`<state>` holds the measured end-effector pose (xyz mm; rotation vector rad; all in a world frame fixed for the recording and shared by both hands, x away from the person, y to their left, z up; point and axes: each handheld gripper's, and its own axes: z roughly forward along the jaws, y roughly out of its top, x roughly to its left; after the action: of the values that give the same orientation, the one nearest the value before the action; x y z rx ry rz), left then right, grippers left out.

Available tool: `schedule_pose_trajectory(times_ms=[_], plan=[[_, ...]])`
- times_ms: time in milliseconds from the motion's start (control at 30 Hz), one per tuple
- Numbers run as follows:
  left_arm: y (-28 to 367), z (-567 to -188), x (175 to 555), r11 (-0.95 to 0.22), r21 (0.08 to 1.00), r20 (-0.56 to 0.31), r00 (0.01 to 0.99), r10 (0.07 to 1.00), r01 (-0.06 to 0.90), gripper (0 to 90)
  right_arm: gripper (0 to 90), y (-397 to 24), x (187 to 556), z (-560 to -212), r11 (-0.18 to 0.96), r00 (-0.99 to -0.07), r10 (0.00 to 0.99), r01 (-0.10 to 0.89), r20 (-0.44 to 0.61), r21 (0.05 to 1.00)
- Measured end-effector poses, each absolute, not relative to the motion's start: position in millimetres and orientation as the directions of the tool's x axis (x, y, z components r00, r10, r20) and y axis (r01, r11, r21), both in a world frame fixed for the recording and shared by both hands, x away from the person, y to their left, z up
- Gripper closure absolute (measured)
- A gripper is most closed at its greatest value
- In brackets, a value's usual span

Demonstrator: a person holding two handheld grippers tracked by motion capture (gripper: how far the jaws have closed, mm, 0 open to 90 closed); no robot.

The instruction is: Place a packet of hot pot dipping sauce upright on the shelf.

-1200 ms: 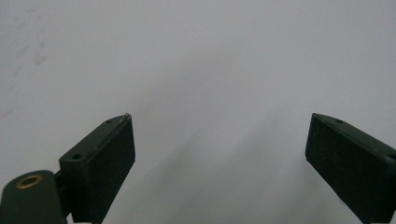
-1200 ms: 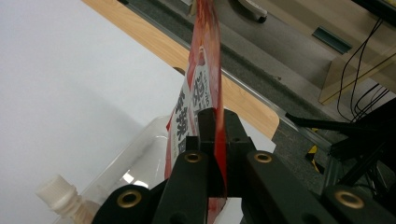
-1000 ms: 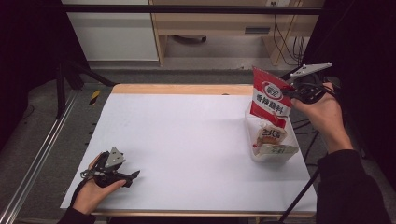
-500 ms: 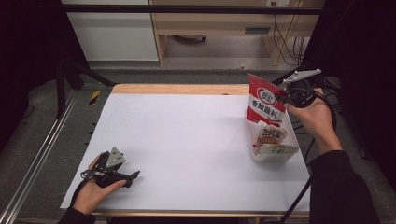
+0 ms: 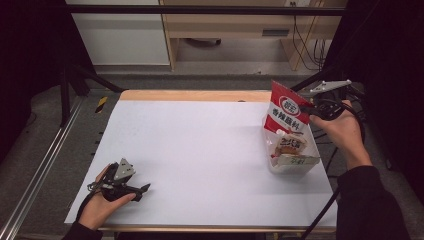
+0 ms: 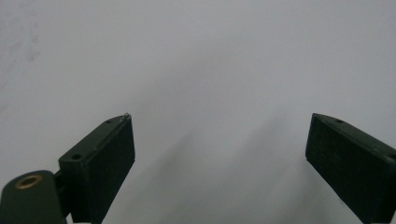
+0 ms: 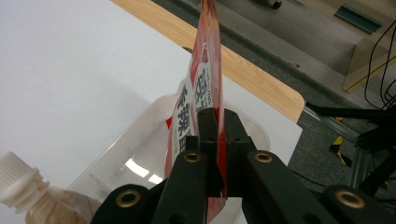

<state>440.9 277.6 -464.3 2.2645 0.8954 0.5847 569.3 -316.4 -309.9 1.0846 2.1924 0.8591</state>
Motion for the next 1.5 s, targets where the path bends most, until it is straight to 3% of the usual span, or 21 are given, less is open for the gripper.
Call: schedule_pose_trajectory(times_ms=[433, 567, 733, 767, 833, 900, 933, 1033, 1067, 1500], plan=[[276.5, -464.6, 440.7, -0.585, 0.68, 0.172, 0.679, 0.713, 0.442, 8.0, 88.4, -334.6, 562.8, -319.6, 0.446, -0.493, 0.855, 0.535, -0.163, 0.718], [275.8, -465.1, 440.5, -0.58, 0.683, 0.169, 0.678, 0.716, 0.443, 8.1, 84.3, -338.7, 561.8, -320.7, 0.435, -0.485, 0.86, 0.533, -0.16, 0.725], [275.3, -465.2, 440.2, -0.582, 0.682, 0.169, 0.679, 0.715, 0.443, 8.0, 63.9, -335.8, 561.8, -320.2, 0.434, -0.469, 0.866, 0.536, -0.172, 0.724], [275.3, -465.2, 440.2, -0.582, 0.682, 0.169, 0.679, 0.715, 0.443, 8.1, 63.9, -335.8, 561.8, -320.2, 0.434, -0.469, 0.866, 0.536, -0.172, 0.724], [275.6, -464.9, 440.3, -0.589, 0.677, 0.174, 0.682, 0.71, 0.442, 8.0, 51.8, -333.3, 560.0, -317.0, 0.427, -0.455, 0.872, 0.523, -0.182, 0.738], [275.5, -464.8, 440.2, -0.589, 0.677, 0.174, 0.682, 0.71, 0.441, 8.1, 49.7, -332.6, 559.0, -315.5, 0.425, -0.45, 0.874, 0.518, -0.186, 0.742], [275.5, -464.3, 439.9, -0.59, 0.677, 0.175, 0.683, 0.709, 0.439, 8.1, 42.0, -331.1, 556.6, -312.4, 0.421, -0.433, 0.878, 0.503, -0.202, 0.754], [275.4, -464.2, 439.8, -0.591, 0.678, 0.177, 0.683, 0.709, 0.438, 8.1, 36.5, -330.0, 554.5, -308.8, 0.417, -0.42, 0.883, 0.496, -0.21, 0.762], [275.4, -464.2, 439.8, -0.591, 0.677, 0.178, 0.682, 0.709, 0.438, 8.1, 29.5, -329.1, 552.3, -304.9, 0.409, -0.408, 0.888, 0.491, -0.211, 0.77], [276.8, -462.7, 440.2, -0.608, 0.666, 0.198, 0.684, 0.702, 0.432, 8.1, 18.2, -305.9, 522.9, -284.8, 0.411, -0.428, 0.877, 0.439, -0.217, 0.799]])
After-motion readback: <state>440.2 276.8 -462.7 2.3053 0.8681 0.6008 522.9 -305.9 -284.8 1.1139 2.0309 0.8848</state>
